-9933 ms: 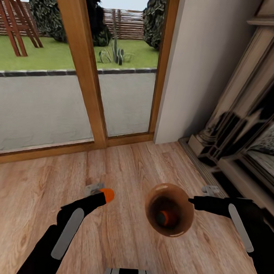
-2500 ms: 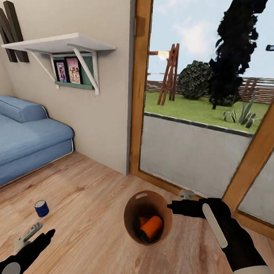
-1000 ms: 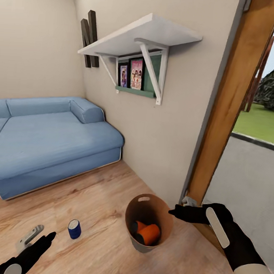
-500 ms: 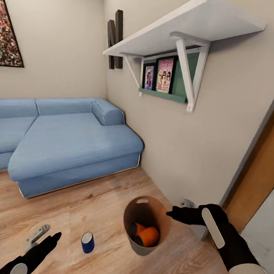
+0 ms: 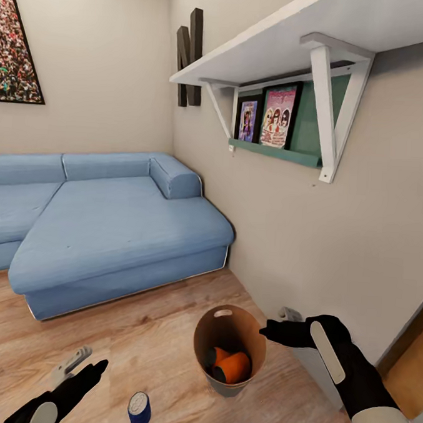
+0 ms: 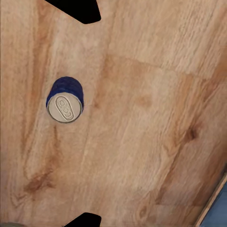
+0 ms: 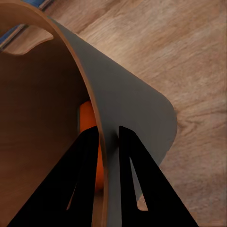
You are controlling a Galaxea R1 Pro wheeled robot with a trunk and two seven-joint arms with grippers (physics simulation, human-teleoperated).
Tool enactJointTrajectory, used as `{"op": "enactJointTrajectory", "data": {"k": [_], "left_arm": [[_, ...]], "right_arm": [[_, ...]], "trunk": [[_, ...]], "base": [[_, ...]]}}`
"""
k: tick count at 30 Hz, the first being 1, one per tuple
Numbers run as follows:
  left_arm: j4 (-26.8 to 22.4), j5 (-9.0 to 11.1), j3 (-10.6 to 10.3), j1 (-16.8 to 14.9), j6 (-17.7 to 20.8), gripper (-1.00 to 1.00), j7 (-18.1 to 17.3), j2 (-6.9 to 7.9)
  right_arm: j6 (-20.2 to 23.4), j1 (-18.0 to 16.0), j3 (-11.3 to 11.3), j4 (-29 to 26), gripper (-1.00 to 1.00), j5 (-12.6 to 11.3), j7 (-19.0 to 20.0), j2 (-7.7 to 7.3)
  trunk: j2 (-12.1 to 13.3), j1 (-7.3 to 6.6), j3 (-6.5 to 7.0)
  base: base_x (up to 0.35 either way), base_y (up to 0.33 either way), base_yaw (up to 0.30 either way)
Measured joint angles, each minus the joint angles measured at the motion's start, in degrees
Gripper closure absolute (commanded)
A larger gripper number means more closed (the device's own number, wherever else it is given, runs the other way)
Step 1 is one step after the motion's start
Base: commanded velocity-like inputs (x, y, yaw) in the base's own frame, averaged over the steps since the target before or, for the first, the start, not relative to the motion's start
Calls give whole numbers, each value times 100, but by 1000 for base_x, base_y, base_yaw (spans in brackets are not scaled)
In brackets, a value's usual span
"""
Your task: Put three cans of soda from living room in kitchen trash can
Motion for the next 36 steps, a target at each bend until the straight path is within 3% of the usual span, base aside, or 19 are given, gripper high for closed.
{"op": "enactJointTrajectory", "data": {"k": [2,3,5,7,10,12,16,21,26,32,36], "left_arm": [[170,-17,-67,-153,60,-100,2,-9],[328,-109,-244,-325,143,-100,72,-5],[922,-430,-879,-1065,639,-100,868,-97],[1589,-482,-1154,-1632,803,-100,1485,-303],[3183,-494,-1402,-2569,614,-100,2029,-580],[3606,-520,-1476,-2816,579,-100,2123,-625],[3817,-522,-1506,-2876,528,-100,2147,-647],[3925,-512,-1508,-2792,485,-100,2130,-648],[4036,-541,-1510,-2759,456,-100,1840,-637],[4461,-581,-1500,-2756,304,-100,1365,-449],[4544,-599,-1500,-2758,260,-100,1260,-325]], "right_arm": [[14,0,8,-11,100,-193,16,8],[19,0,10,-13,100,-267,24,22],[22,5,11,-38,100,-306,27,38],[15,8,14,-55,100,-201,16,41],[5,-5,-9,-129,100,-66,8,26],[9,-16,-27,-271,100,-135,10,-9],[19,20,-23,-649,100,-296,25,-25],[11,25,-4,-908,100,-184,11,-28],[17,19,-4,-940,100,-266,21,-25],[6,32,-1,-1149,100,-159,10,-45],[19,52,21,-1349,100,-475,24,-69]], "trunk": [[0,0,0],[0,0,1],[0,0,1],[0,0,1],[0,0,0],[0,0,0],[0,0,0],[0,0,0],[-1,3,-21],[-9,18,-154],[-14,29,-243]], "base": [[337,90,0],[258,40,0],[149,23,0],[69,11,0],[22,3,0],[5,1,0],[1,0,0],[0,0,0],[0,0,0],[0,0,0],[0,0,0]]}}
